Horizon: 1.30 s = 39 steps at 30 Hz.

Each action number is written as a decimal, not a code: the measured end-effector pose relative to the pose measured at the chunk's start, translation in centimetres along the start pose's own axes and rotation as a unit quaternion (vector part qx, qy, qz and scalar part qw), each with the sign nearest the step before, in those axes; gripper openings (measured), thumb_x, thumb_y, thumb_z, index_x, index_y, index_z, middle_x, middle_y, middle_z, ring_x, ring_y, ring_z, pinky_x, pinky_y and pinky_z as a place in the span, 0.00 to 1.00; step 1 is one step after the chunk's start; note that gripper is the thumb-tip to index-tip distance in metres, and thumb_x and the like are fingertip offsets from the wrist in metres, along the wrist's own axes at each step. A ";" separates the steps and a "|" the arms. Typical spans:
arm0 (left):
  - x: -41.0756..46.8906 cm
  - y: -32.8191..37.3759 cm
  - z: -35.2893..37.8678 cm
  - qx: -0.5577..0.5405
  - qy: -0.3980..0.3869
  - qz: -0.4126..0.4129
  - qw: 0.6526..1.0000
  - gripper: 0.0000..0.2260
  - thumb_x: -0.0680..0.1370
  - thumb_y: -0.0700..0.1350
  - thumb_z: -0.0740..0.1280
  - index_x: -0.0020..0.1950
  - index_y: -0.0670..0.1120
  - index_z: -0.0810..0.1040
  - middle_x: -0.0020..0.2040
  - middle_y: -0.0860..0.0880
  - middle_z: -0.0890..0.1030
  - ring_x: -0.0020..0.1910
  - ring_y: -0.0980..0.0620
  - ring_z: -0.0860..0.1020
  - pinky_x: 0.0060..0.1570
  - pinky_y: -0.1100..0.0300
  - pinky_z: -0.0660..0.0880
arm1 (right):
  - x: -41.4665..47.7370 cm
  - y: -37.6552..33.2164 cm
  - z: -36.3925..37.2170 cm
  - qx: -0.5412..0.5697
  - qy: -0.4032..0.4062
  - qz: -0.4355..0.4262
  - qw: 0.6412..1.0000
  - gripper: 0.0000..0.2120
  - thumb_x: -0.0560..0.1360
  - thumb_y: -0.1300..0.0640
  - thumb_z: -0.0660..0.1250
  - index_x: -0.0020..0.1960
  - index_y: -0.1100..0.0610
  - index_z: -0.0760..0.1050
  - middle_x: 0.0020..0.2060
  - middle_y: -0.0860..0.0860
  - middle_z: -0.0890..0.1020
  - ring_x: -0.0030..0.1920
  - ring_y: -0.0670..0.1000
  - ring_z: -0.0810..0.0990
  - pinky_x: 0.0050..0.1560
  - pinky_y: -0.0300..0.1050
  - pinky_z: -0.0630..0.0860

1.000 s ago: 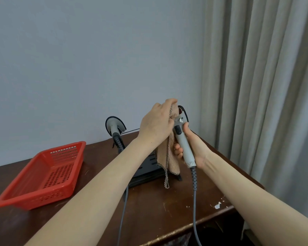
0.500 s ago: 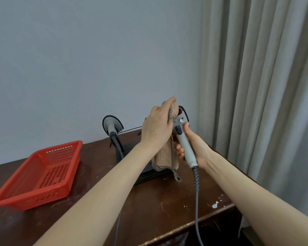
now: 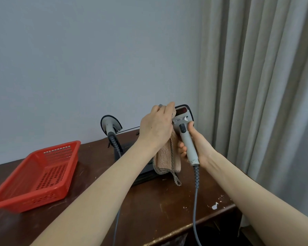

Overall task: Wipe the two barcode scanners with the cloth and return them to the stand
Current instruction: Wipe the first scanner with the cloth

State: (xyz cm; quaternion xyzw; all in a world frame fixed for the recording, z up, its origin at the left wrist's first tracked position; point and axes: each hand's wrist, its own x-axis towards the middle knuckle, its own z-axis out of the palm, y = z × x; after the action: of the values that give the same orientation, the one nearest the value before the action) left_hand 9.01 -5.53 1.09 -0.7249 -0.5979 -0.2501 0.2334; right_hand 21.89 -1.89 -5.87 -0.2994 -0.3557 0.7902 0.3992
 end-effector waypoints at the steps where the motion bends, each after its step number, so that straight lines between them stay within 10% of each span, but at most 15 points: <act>1: 0.0 0.0 0.0 -0.014 -0.002 -0.007 1.000 0.21 0.76 0.39 0.59 0.69 0.48 0.63 0.60 0.52 0.76 0.59 0.49 0.70 0.39 0.56 0.69 | 0.0 0.0 -0.1 -0.009 0.001 -0.004 1.000 0.29 0.72 0.29 0.57 0.41 0.56 0.72 0.23 0.53 0.73 0.19 0.47 0.72 0.19 0.35 0.70; 13: 0.6 0.8 0.0 -0.227 -0.030 -0.038 0.973 0.22 0.75 0.41 0.62 0.68 0.54 0.66 0.58 0.48 0.76 0.57 0.48 0.73 0.54 0.55 0.71 | 0.1 0.1 0.3 -0.026 -0.004 0.014 1.000 0.30 0.73 0.29 0.55 0.38 0.56 0.72 0.23 0.52 0.73 0.19 0.47 0.72 0.19 0.35 0.70; 20: 0.2 -0.3 -0.1 -0.100 -0.008 -0.017 0.995 0.19 0.77 0.41 0.61 0.67 0.51 0.66 0.55 0.49 0.76 0.55 0.48 0.72 0.42 0.54 0.70 | 0.1 0.3 -0.1 -0.016 0.009 0.002 1.000 0.29 0.73 0.30 0.56 0.42 0.57 0.73 0.24 0.53 0.74 0.20 0.47 0.72 0.19 0.36 0.71; 29: 0.0 -2.0 0.0 -0.274 0.096 -0.185 0.939 0.17 0.74 0.38 0.63 0.62 0.47 0.67 0.49 0.46 0.78 0.47 0.48 0.77 0.45 0.55 0.74 | -0.4 0.2 -0.7 -0.065 0.045 -0.017 0.997 0.31 0.73 0.30 0.56 0.50 0.58 0.75 0.24 0.53 0.75 0.21 0.47 0.73 0.21 0.36 0.72; 39: 0.5 1.2 0.8 -0.238 0.033 -0.013 0.971 0.19 0.76 0.47 0.65 0.66 0.52 0.67 0.55 0.48 0.77 0.54 0.50 0.75 0.50 0.57 0.72 | -0.5 0.4 -0.2 -0.062 0.048 -0.009 0.997 0.29 0.74 0.31 0.56 0.39 0.58 0.72 0.24 0.53 0.74 0.21 0.47 0.73 0.21 0.36 0.72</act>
State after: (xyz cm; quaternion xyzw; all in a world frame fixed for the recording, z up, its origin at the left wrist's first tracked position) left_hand 10.34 -4.81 0.77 -0.7430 -0.5229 -0.4117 0.0705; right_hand 22.11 -2.41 -6.17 -0.3576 -0.3877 0.7476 0.4036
